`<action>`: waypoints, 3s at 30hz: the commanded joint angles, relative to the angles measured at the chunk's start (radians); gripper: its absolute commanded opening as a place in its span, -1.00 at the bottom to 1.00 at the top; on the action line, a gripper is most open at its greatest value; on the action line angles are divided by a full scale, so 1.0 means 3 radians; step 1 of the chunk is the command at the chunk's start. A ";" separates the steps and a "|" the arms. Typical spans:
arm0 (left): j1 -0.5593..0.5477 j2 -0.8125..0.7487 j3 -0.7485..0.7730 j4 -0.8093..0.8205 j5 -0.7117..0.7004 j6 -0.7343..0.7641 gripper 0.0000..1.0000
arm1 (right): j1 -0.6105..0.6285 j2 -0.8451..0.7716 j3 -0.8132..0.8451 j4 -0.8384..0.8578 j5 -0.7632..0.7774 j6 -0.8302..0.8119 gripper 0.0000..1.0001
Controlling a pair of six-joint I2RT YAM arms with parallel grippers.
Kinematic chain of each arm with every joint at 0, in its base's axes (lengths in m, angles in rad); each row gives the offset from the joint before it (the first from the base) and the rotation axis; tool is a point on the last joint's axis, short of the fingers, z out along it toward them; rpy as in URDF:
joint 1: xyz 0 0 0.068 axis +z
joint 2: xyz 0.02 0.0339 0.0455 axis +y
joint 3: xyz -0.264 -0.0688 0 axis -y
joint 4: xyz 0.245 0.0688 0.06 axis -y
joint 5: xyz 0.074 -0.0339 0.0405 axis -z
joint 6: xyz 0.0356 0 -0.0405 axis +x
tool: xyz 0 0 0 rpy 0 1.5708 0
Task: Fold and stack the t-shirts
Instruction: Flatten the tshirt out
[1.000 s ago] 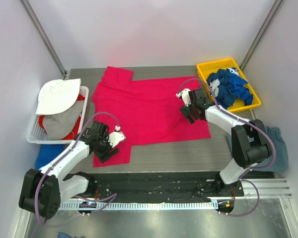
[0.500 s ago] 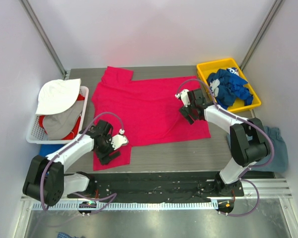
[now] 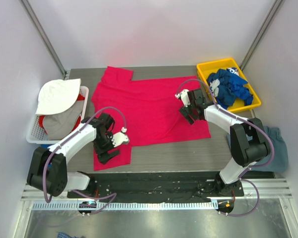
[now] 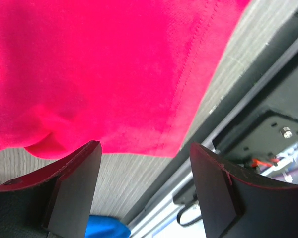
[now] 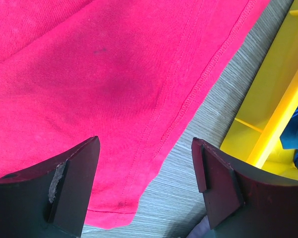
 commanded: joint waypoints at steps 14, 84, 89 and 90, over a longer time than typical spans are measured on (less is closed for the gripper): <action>-0.0040 -0.0153 -0.0271 0.0919 -0.0367 0.0040 0.51 | 0.0017 -0.0116 -0.0037 0.0089 0.0010 0.0015 0.63; -0.1073 0.0210 -0.0221 0.0153 0.0261 0.0408 0.54 | 0.0017 0.0017 0.0009 0.0207 0.0122 0.0000 0.62; -0.1119 0.0266 -0.0114 0.0020 0.0292 0.0454 0.59 | 0.0012 0.0042 0.0024 0.0217 0.0122 0.0000 0.62; -0.1119 0.0292 -0.0078 -0.0026 0.0312 0.0475 0.60 | 0.0017 0.0037 0.0029 0.0222 0.0132 0.0005 0.62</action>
